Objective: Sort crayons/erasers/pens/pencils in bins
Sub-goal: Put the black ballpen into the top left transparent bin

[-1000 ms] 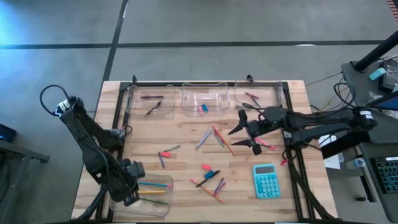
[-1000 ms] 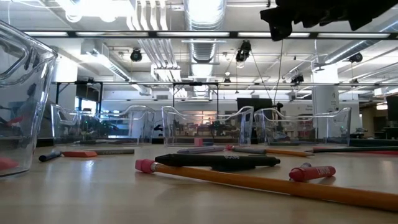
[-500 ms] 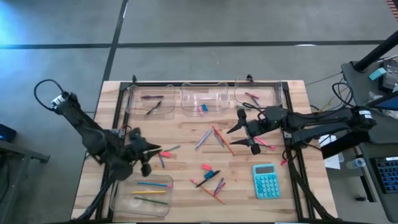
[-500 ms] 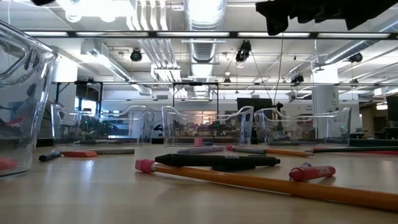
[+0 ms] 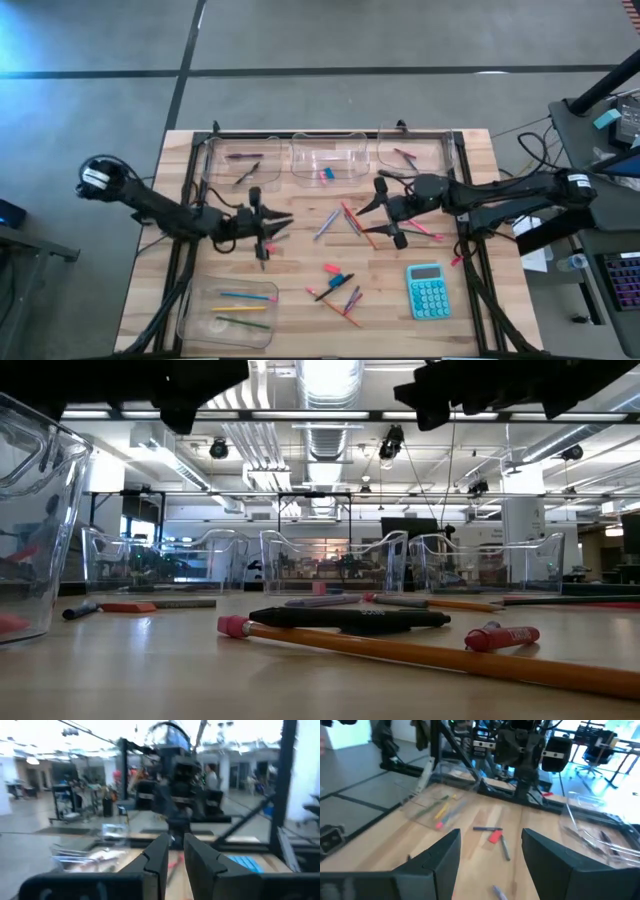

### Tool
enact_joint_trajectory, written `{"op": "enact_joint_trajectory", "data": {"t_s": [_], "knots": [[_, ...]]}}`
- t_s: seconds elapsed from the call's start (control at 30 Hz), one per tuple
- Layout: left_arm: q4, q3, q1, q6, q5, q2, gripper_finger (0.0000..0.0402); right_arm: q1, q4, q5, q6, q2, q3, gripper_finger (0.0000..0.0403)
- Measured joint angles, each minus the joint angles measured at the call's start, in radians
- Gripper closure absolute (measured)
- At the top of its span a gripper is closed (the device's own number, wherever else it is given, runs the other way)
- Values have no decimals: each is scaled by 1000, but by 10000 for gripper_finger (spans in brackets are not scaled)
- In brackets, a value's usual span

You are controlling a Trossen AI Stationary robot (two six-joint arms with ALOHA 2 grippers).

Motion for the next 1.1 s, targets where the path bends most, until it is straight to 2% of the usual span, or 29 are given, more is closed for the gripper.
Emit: {"op": "enact_joint_trajectory", "data": {"t_s": [0.17, 0.43, 0.77, 0.9, 1.1], "knots": [[62, -19, 56, 4, 1, 65, 355, -1, 31, 68, -27, 33, 0, 202], [62, 10, 122, 46, -10, 133, 355, -37, 67, 74, -60, 86, 0, 202], [57, 12, 120, 101, -11, 112, 355, -73, 107, 96, 136, 151, 0, 202], [57, 12, 106, 101, -11, 101, 355, -38, 128, 59, 213, 196, 0, 202], [35, 9, 89, 66, -11, 102, 355, 51, 135, 81, 301, 254, 0, 202]]}}
